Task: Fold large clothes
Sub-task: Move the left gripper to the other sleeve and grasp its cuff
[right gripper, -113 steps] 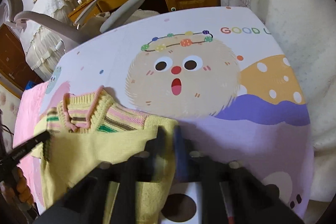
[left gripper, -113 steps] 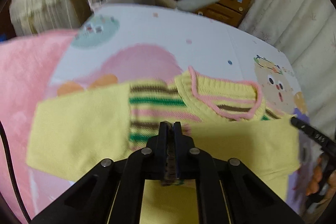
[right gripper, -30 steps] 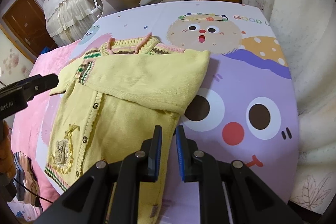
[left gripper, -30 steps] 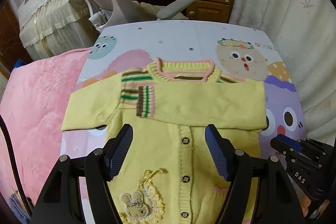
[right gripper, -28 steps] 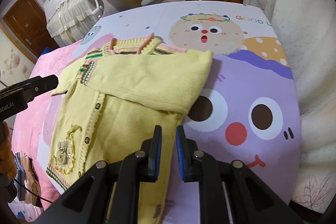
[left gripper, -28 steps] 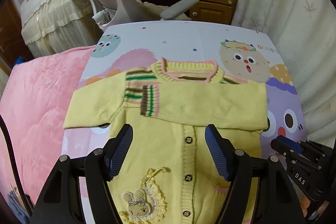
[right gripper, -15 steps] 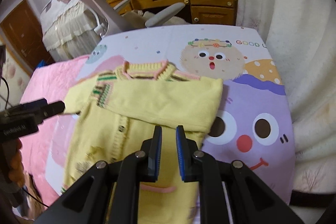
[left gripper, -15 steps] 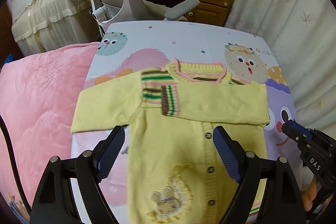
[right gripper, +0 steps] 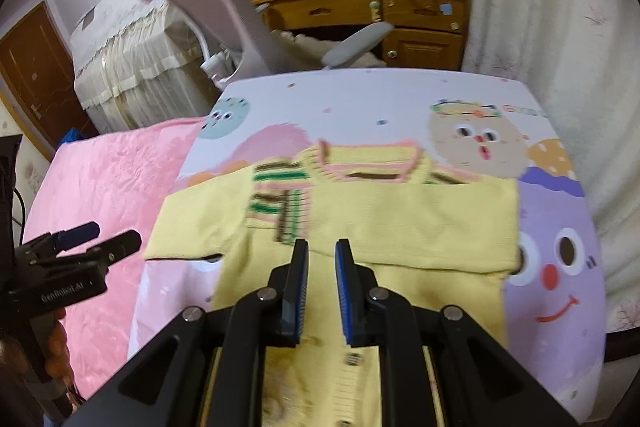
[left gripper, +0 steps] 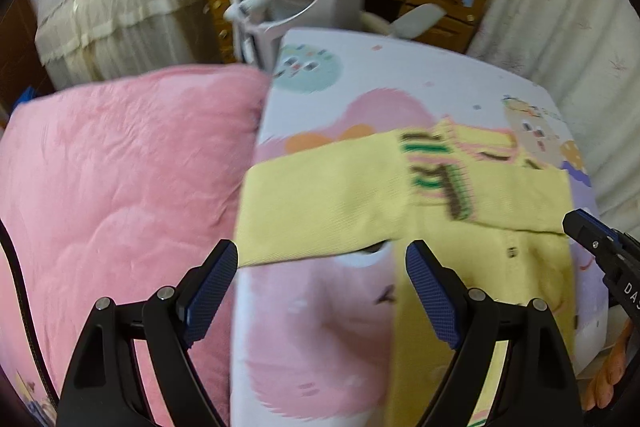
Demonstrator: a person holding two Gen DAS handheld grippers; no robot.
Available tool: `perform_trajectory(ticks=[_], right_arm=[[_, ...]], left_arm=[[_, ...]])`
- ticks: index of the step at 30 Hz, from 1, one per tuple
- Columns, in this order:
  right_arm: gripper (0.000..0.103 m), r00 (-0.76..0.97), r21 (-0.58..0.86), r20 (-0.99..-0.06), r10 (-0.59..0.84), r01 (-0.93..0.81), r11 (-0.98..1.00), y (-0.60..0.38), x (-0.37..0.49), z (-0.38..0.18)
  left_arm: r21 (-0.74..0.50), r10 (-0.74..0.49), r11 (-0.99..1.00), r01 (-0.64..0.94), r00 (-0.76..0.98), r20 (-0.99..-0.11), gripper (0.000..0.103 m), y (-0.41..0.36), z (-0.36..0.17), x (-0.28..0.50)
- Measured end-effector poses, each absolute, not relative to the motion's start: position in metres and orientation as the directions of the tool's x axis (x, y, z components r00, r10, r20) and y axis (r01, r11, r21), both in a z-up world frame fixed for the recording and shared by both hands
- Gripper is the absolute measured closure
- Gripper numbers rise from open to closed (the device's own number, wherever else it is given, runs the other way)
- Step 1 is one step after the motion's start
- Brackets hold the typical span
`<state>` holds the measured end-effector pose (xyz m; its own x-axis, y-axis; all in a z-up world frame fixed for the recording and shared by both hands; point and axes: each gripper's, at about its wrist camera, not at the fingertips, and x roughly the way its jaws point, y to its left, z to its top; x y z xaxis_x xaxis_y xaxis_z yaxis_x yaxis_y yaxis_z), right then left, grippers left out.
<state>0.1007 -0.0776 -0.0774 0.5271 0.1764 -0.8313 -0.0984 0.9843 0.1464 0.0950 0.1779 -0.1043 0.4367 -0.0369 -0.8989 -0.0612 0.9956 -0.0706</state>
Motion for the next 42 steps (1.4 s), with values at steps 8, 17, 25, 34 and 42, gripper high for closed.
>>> perform_trajectory(ticks=[8,17,25,34,42], right_arm=[[0.089,0.475,0.134,-0.854,0.213,-0.194,0.972,0.003,0.116,-0.109],[0.089,0.434,0.11,-0.878,0.202,-0.229,0.967,0.035,0.121,-0.135],[0.089,0.428,0.089,-0.887,0.172,-0.207,0.974,0.038,0.124,-0.146],[0.089,0.413,0.082,-0.897,0.156,-0.191,0.978,0.039,0.125,-0.155],[0.089,0.413,0.081,-0.898,0.153,-0.186,0.979,0.039,0.126,-0.157]], left_arm=[[-0.145,-0.082,0.975,-0.167,0.334,-0.939,0.018,0.249,-0.164,0.09],[-0.318,-0.258,0.927,-0.199,0.278,-0.925,0.022,0.265,-0.206,0.102],[-0.43,-0.38,0.881,-0.198,0.248,-0.891,0.024,0.268,-0.226,0.113],[-0.507,-0.457,0.839,-0.198,0.249,-0.854,0.025,0.266,-0.237,0.124],[-0.547,-0.492,0.809,-0.213,0.262,-0.83,0.025,0.269,-0.246,0.132]])
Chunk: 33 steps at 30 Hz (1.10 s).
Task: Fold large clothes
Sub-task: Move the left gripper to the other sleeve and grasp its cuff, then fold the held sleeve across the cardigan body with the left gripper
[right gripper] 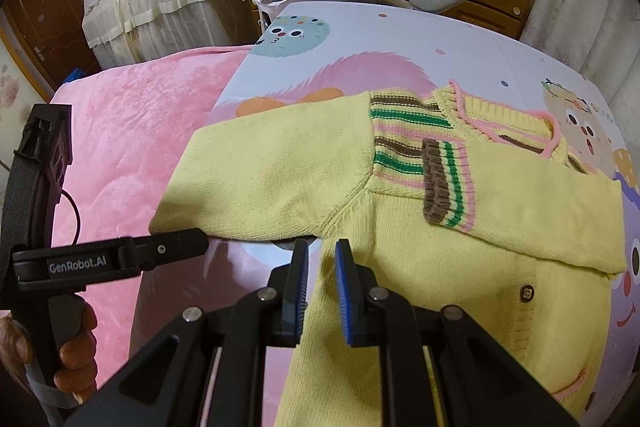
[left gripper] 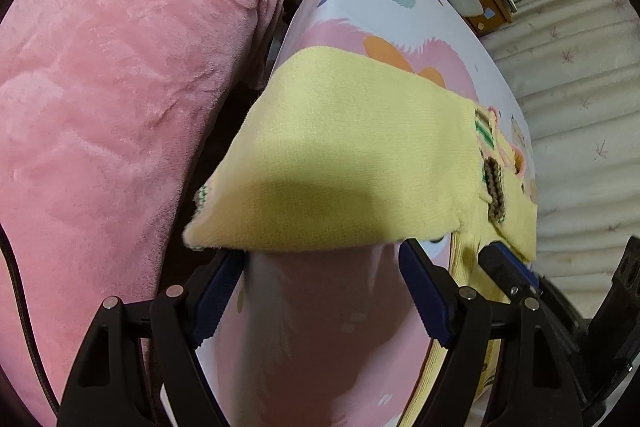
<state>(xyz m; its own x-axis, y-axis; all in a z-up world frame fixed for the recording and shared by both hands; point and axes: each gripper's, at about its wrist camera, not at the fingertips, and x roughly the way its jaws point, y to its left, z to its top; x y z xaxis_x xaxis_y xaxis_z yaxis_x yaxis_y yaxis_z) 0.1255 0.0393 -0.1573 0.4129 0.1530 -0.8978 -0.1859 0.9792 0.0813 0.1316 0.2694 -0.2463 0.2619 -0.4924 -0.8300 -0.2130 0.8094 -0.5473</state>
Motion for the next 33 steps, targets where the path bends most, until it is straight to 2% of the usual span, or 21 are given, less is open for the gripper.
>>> perform_trajectory(ticks=[11,12,14,15,16,17,22,25,33], right_arm=[[0.089,0.407,0.085,-0.901,0.15,-0.174,0.981,0.038,0.124,-0.162],[0.089,0.409,0.083,-0.9,0.148,-0.173,0.981,0.038,0.124,-0.162],[0.089,0.415,0.08,-0.898,0.146,-0.173,0.982,0.038,0.124,-0.161],[0.089,0.42,0.079,-0.896,0.146,-0.174,0.982,0.038,0.123,-0.161],[0.089,0.422,0.079,-0.895,0.147,-0.174,0.981,0.038,0.123,-0.16],[0.089,0.424,0.079,-0.894,0.147,-0.175,0.981,0.037,0.123,-0.159],[0.089,0.435,0.087,-0.887,0.153,-0.168,0.982,0.031,0.121,-0.155],[0.089,0.449,0.097,-0.88,0.155,-0.151,0.984,0.022,0.119,-0.148],[0.089,0.486,0.106,-0.866,0.12,-0.056,0.993,-0.027,0.111,-0.134]], left_arm=[[-0.608,-0.473,0.73,-0.312,0.411,-0.779,0.026,0.3,-0.239,0.148],[-0.593,-0.45,0.735,-0.328,0.418,-0.789,0.03,0.301,-0.239,0.149],[-0.541,-0.39,0.764,-0.352,0.416,-0.821,0.068,0.301,-0.238,0.15],[-0.536,-0.381,0.768,-0.35,0.423,-0.822,0.071,0.301,-0.237,0.15],[-0.526,-0.362,0.775,-0.35,0.436,-0.824,0.08,0.3,-0.233,0.149],[-0.511,-0.34,0.786,-0.348,0.447,-0.828,0.085,0.297,-0.228,0.149],[-0.383,-0.2,0.879,-0.286,0.508,-0.838,0.089,0.272,-0.194,0.138],[-0.311,-0.145,0.929,-0.199,0.576,-0.804,0.09,0.252,-0.162,0.132],[-0.09,-0.17,0.984,0.152,0.693,-0.7,0.089,0.163,-0.099,0.124]])
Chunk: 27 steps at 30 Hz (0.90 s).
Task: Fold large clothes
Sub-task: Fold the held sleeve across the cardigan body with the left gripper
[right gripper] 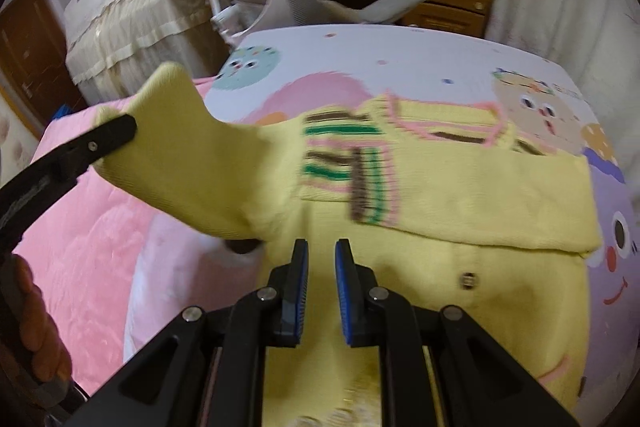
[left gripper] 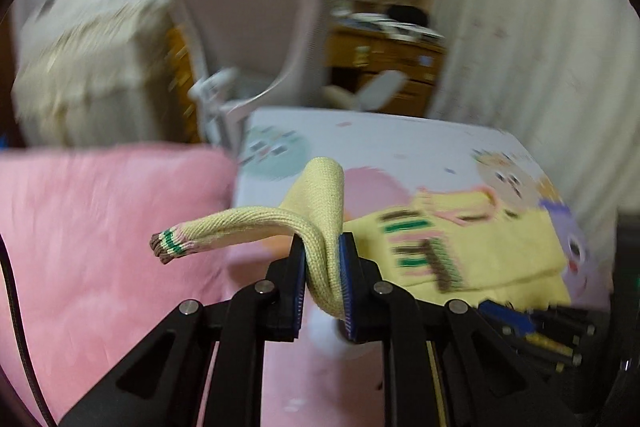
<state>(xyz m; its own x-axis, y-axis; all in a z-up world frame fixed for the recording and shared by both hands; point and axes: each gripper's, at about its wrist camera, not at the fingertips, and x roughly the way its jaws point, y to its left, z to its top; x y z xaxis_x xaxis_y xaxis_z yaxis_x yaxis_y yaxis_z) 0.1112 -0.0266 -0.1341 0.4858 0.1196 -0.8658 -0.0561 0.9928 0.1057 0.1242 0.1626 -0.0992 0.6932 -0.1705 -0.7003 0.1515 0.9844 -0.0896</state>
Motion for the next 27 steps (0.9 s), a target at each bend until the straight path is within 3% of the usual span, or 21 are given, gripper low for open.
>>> perform_trajectory(ticks=[4,12,15,19,24,27], right_arm=[[0.089,0.501,0.092,-0.863,0.068,0.024,0.995,-0.067,0.105,-0.131],[0.089,0.489,0.062,-0.872,-0.015,0.142,0.988,-0.138,0.095,-0.137],[0.089,0.493,0.084,-0.87,0.007,0.134,0.987,-0.151,0.095,-0.135],[0.089,0.513,0.135,-0.854,0.088,0.056,0.989,-0.15,0.1,-0.126],[0.089,0.542,0.141,-0.823,0.172,-0.097,0.985,-0.127,0.113,-0.108],[0.089,0.546,0.137,-0.811,0.209,-0.17,0.976,-0.11,0.117,-0.099]], left_arm=[[-0.001,-0.239,0.943,0.333,0.675,-0.698,0.089,0.103,-0.098,0.12],[-0.002,-0.312,0.849,0.529,0.496,-0.81,0.086,0.02,-0.141,0.108],[-0.009,-0.315,0.827,0.562,0.45,-0.836,0.076,0.006,-0.154,0.101],[-0.057,-0.341,0.822,0.566,0.411,-0.845,0.054,0.009,-0.163,0.091],[-0.153,-0.384,0.84,0.52,0.371,-0.846,0.053,0.033,-0.151,0.085],[-0.196,-0.387,0.867,0.458,0.374,-0.843,0.046,0.06,-0.136,0.08]])
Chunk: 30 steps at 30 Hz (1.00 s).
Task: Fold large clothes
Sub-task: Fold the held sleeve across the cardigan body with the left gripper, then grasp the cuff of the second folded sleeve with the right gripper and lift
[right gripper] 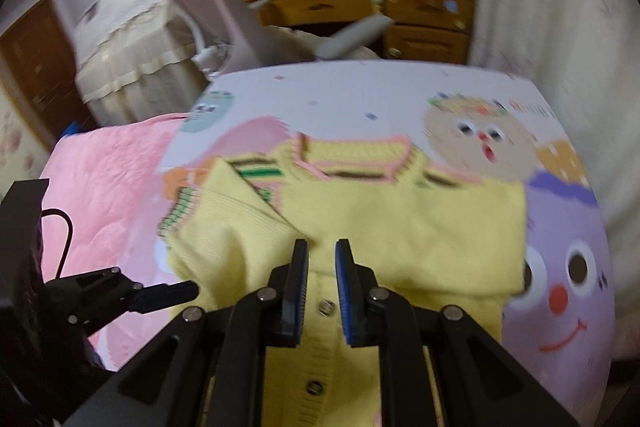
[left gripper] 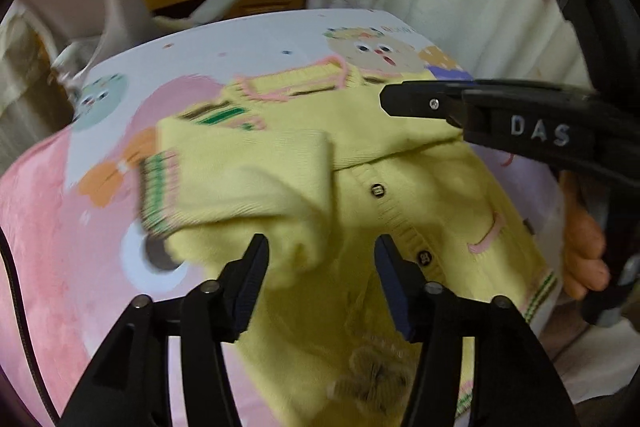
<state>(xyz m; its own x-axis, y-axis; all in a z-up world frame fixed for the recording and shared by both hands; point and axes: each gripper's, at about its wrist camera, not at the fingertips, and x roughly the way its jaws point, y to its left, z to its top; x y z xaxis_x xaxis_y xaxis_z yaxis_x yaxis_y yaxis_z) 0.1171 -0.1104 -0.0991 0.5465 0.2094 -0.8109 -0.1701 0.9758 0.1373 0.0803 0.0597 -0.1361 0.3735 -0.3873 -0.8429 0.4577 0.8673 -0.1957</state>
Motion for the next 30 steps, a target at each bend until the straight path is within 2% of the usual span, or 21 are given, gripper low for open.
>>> perform_trajectory(ticks=[2,4,6,10,13,19,27,28,29,30], right_arm=[[0.089,0.547,0.135,-0.803,0.239,-0.223,0.965,-0.097,0.118,-0.095],[0.078,0.54,0.127,-0.798,0.268,-0.284,0.95,-0.079,0.118,-0.093],[0.071,0.538,0.104,-0.795,0.281,-0.335,0.937,-0.061,0.115,-0.095],[0.07,0.514,0.063,-0.804,0.3,-0.428,0.902,-0.025,0.112,-0.105],[0.07,0.505,-0.007,-0.819,0.273,-0.484,0.875,0.002,0.109,-0.117],[0.07,0.511,-0.12,-0.833,0.214,-0.544,0.831,0.038,0.11,-0.139],[0.07,0.507,-0.21,-0.854,0.114,-0.537,0.817,0.062,0.13,-0.163],[0.072,0.504,-0.208,-0.857,0.112,-0.535,0.819,0.062,0.131,-0.162],[0.08,0.494,-0.187,-0.86,0.127,-0.537,0.823,0.061,0.133,-0.16],[0.095,0.485,-0.16,-0.862,0.148,-0.537,0.828,0.059,0.134,-0.156]], left_arm=[[-0.199,-0.364,0.895,0.4,0.396,-0.843,0.042,0.082,-0.128,0.078],[-0.186,-0.318,0.927,0.326,0.418,-0.851,0.042,0.107,-0.122,0.076],[-0.168,-0.27,0.951,0.258,0.436,-0.859,0.042,0.125,-0.119,0.076],[-0.129,-0.16,0.987,0.1,0.454,-0.877,0.042,0.16,-0.122,0.079],[-0.125,-0.123,0.992,0.025,0.438,-0.891,0.042,0.178,-0.13,0.079],[-0.179,-0.135,0.981,-0.075,0.403,-0.905,0.042,0.201,-0.147,0.079],[-0.194,-0.138,0.975,-0.107,0.39,-0.91,0.042,0.215,-0.155,0.076],[-0.2,-0.141,0.973,-0.114,0.39,-0.91,0.042,0.217,-0.155,0.076],[-0.203,-0.142,0.972,-0.12,0.39,-0.91,0.042,0.218,-0.155,0.076],[-0.205,-0.143,0.971,-0.123,0.39,-0.91,0.042,0.219,-0.154,0.076]])
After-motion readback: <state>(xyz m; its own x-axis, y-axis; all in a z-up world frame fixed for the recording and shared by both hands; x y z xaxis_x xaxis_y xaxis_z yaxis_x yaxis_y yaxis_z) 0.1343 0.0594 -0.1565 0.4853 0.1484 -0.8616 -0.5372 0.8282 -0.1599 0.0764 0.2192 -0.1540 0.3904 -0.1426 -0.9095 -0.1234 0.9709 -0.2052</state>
